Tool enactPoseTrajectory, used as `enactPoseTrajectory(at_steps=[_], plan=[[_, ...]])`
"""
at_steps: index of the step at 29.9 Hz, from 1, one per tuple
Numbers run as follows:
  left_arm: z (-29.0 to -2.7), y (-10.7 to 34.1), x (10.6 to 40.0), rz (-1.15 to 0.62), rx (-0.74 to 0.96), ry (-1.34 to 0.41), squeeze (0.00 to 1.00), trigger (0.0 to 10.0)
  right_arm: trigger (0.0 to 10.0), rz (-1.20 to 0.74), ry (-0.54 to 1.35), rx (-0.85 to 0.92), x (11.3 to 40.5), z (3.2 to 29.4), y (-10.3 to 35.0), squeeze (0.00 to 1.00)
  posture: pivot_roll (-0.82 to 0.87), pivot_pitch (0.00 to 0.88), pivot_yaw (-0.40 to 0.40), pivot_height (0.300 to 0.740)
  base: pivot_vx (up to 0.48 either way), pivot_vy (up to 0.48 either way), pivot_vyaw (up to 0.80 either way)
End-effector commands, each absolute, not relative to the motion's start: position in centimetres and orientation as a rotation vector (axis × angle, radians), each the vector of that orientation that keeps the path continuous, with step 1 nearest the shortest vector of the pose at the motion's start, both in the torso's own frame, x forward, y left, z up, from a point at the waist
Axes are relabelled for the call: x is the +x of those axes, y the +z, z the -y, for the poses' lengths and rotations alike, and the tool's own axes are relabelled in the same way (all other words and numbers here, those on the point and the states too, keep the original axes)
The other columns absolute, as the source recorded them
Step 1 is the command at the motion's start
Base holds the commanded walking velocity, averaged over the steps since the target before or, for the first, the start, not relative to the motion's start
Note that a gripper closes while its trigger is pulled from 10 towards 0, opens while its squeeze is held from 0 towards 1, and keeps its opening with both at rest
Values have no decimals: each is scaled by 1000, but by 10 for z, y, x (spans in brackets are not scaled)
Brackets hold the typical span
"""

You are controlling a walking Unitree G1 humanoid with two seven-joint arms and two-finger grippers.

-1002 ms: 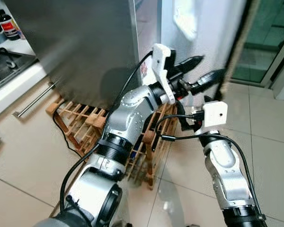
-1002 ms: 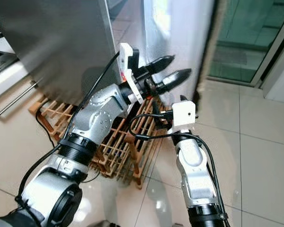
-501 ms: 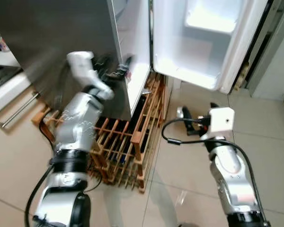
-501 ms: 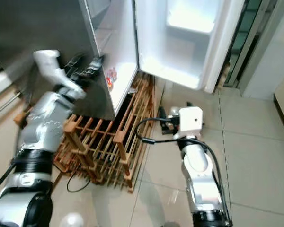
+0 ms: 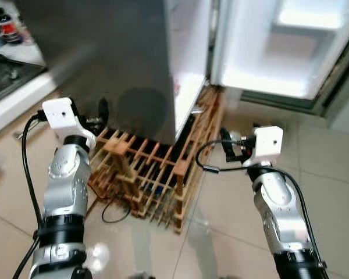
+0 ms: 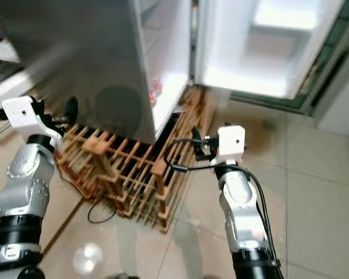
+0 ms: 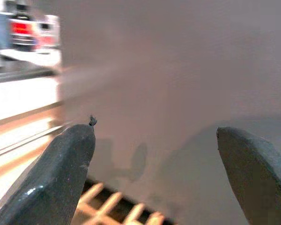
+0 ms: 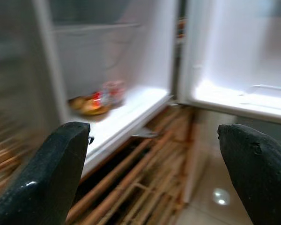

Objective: Restocking fridge

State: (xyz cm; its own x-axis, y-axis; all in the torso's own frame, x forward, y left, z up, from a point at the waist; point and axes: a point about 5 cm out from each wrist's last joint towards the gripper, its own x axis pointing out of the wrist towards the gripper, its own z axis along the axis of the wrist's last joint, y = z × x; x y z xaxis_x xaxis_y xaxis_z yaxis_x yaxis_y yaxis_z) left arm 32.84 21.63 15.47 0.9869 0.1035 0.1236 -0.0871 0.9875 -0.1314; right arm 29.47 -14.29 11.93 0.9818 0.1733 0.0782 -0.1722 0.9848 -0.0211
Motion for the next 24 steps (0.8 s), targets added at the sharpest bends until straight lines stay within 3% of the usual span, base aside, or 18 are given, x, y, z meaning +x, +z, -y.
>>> enactPoseTrajectory(at_steps=[1, 12, 21, 24], plan=[[-218, 159, 328, 133, -100, 113, 0, 10000, 10000, 62, 194, 26, 297, 136, 117, 0, -47, 0, 78, 740, 0, 480, 631], [-207, 160, 330, 137, 61, 105, 0, 10000, 10000, 48, 200, 88, 309, 138, 119, 0, -22, 0, 46, 740, 0, 44, 549], [-207, 153, 326, 120, 19, 168, 0, 10000, 10000, 27, 209, 122, 314, 139, 120, 0, -16, 0, 16, 740, 0, 0, 533], [-207, 153, 324, 118, 31, 194, 0, 10000, 10000, 24, 216, 123, 315, 138, 119, 0, -3, 0, 13, 740, 0, -322, 525]])
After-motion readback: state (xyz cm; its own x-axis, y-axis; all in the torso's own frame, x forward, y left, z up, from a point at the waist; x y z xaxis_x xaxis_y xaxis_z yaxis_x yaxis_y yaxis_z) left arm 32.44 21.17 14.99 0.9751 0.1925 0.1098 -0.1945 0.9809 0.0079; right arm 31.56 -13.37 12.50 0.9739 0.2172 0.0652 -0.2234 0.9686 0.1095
